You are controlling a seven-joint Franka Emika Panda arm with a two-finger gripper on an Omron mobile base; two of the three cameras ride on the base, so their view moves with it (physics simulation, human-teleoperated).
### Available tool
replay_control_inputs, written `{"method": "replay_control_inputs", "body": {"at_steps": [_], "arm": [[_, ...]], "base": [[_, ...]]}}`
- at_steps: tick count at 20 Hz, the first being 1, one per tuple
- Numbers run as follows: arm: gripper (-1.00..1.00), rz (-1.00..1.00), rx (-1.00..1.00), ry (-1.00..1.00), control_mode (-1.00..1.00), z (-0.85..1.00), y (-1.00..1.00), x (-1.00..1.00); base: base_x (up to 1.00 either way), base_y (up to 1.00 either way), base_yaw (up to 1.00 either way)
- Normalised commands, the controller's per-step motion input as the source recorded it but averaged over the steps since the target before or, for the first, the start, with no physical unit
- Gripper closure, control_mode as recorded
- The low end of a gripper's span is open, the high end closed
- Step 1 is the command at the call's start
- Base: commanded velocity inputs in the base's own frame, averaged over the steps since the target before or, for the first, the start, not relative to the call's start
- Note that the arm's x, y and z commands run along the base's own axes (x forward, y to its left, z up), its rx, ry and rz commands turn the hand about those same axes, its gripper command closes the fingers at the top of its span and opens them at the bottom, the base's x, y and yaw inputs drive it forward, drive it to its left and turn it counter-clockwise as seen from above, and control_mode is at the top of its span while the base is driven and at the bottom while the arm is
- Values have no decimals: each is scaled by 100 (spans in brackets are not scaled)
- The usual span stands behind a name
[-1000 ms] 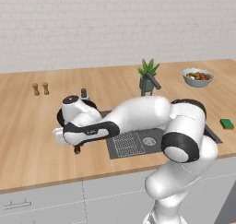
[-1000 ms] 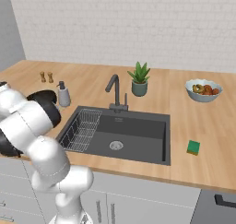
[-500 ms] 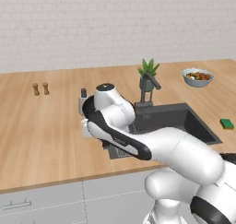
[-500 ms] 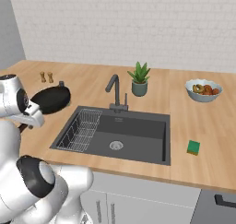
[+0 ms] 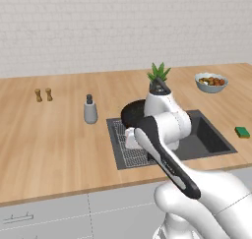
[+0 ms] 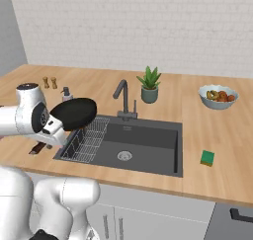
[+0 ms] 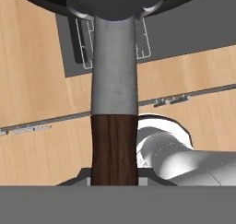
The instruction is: Pick the pan and sponge and place them into the sink. Then turn on the water.
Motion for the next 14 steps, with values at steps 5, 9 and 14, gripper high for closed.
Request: {"method": "replay_control_inputs", "body": {"at_steps": [5,9,14], "arm": [[100,-3,0,1,-100,1,-75,-40],[100,-5,0,0,-100,0,-66,-24],[100,-5,0,0,-100,0,-59,-3]], "base": [[0,0,0],[0,0,0],[0,0,0]]}}
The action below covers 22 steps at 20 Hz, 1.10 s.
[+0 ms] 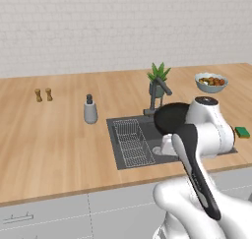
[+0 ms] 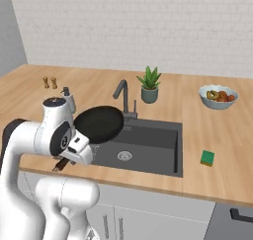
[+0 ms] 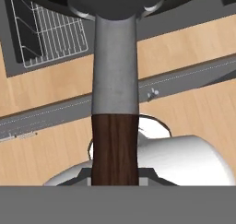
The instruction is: Pick the pan and sponge and place them into the sink. Then turn on the water.
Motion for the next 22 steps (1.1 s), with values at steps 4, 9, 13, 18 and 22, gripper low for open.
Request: {"method": "replay_control_inputs", "body": {"at_steps": [4,9,13,18,22], "arm": [[100,-3,0,0,-100,-3,-61,0],[100,-1,0,-1,-100,-20,-64,0],[100,-1,0,0,-100,-10,-47,1],[100,-2,0,0,-100,-7,-53,28],[100,3,5,0,-100,-3,-30,99]], "base": [[0,0,0],[0,0,0],[0,0,0],[0,0,0],[0,0,0]]}}
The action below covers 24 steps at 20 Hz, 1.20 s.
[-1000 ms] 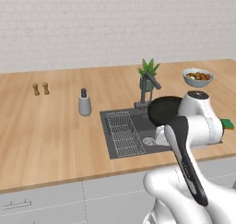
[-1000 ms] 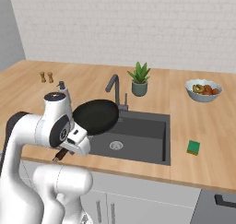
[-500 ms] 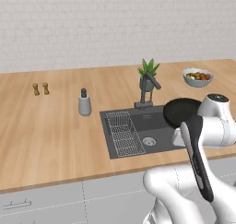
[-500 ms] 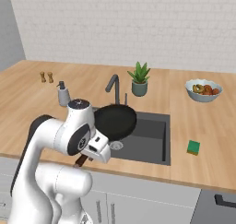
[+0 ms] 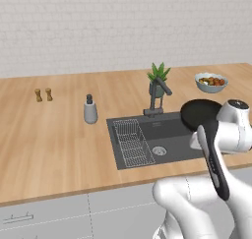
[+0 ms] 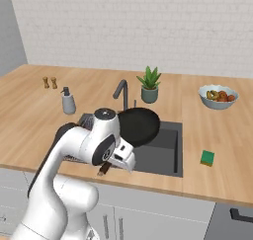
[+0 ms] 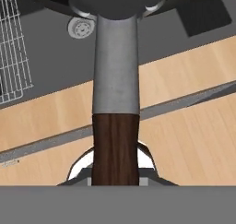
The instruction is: Pick the pan and sponge and place them into the sink. Then turn on the water.
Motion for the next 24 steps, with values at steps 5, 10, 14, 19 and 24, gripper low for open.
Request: {"method": "replay_control_inputs", "body": {"at_steps": [5,10,14,19,24], "arm": [[100,20,3,3,-100,-8,-36,100],[100,28,0,6,-100,-21,-42,98],[100,40,-1,4,-100,-46,-39,60],[100,49,-8,1,-100,-55,-29,5],[100,48,-7,-2,-100,-27,-10,4]], "base": [[0,0,0],[0,0,0],[0,0,0],[0,0,0],[0,0,0]]}}
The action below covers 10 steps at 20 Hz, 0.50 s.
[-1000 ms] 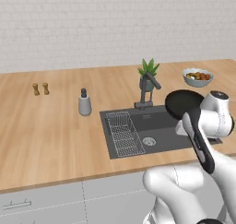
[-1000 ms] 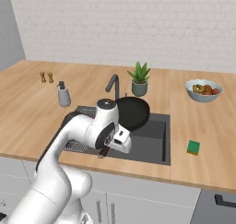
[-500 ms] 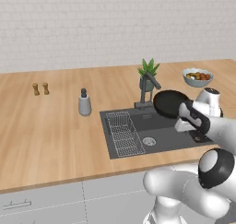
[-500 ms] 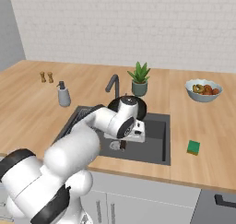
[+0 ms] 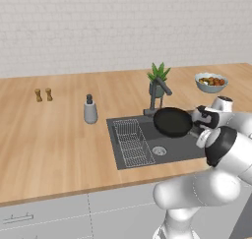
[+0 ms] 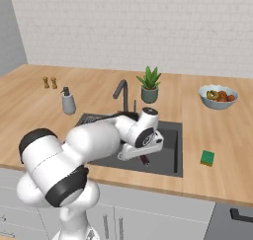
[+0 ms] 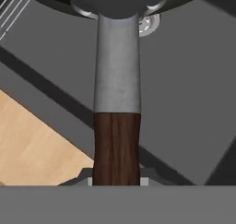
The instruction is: Pick the pan and sponge and place them into the sink. Then turn on the water.
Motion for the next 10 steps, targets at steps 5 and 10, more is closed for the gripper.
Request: {"method": "replay_control_inputs", "body": {"at_steps": [5,10], "arm": [[100,33,-1,-3,-100,-22,-12,31],[100,17,0,0,-100,-43,-28,35]], "base": [[0,0,0],[0,0,0]]}}
